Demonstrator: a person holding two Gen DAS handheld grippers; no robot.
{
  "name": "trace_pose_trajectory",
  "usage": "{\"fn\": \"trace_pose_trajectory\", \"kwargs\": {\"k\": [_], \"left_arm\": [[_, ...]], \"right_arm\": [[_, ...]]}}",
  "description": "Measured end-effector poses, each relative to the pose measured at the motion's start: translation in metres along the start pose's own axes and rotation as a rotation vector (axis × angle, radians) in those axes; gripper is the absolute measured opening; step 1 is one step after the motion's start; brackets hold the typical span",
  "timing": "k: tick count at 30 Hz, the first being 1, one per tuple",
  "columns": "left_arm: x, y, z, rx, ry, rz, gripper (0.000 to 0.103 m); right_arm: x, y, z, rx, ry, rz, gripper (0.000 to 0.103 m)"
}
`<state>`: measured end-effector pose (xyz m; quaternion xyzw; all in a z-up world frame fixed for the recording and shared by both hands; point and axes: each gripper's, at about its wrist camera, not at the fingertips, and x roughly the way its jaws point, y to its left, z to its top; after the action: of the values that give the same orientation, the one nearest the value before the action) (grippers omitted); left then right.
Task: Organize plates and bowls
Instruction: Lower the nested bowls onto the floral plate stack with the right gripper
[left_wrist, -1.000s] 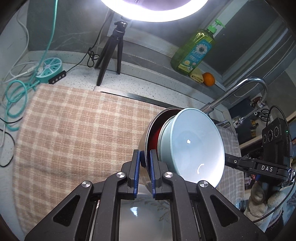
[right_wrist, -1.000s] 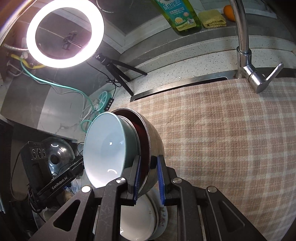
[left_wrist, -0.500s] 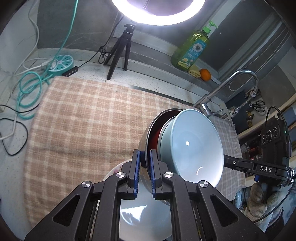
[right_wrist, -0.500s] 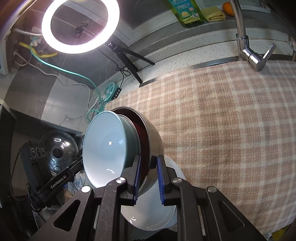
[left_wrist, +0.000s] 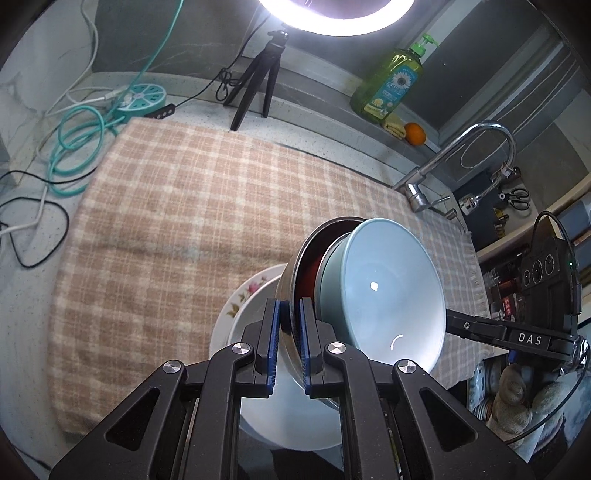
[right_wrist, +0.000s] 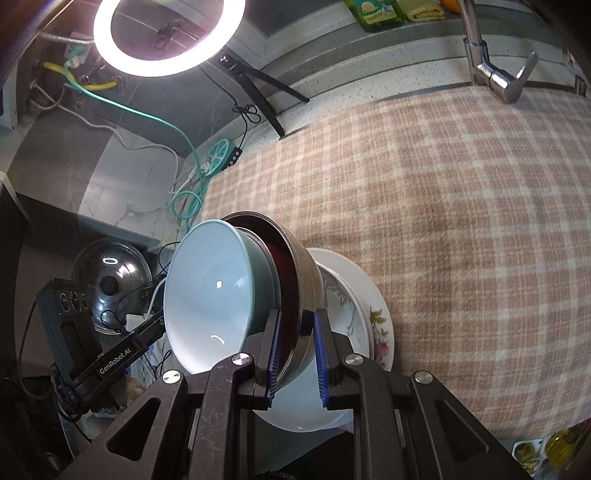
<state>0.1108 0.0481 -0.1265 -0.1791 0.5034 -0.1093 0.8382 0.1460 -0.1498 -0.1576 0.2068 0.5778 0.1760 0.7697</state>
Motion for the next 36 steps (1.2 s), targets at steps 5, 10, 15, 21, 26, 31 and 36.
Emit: {"fn": "trace_pose_trajectory", "kwargs": {"k": [5, 10, 15, 21, 26, 31, 36], "left_arm": [[0.004, 0.005, -0.010, -0.005, 0.014, 0.005, 0.007], [0.008, 0.010, -0.017, -0.011, 0.028, 0.003, 0.007], [0.007, 0.010, -0.017, -0.011, 0.028, -0.002, 0.007], [0.008, 0.012, -0.017, -0.020, 0.032, -0.006, 0.007], [0.010, 0.015, -0.018, -0.031, 0.042, -0.014, 0.007], [0.011, 0.020, -0.019, -0.043, 0.054, -0.034, 0.007], [0.011, 0.020, -0.018, -0.031, 0.058, -0.037, 0.008]], "right_arm": [[0.010, -0.005, -0.010, 0.013, 0.018, -0.007, 0.016], [0.017, -0.007, -0.017, 0.021, 0.029, -0.014, 0.016], [0.017, -0.007, -0.017, 0.017, 0.027, -0.020, 0.016], [0.017, -0.004, -0.018, 0.005, 0.026, -0.028, 0.016], [0.017, -0.001, -0.018, -0.010, 0.023, -0.034, 0.015], [0.018, -0.002, -0.017, -0.015, 0.024, -0.028, 0.015], [0.017, -0.002, -0.017, -0.030, 0.024, -0.027, 0.015]]}}
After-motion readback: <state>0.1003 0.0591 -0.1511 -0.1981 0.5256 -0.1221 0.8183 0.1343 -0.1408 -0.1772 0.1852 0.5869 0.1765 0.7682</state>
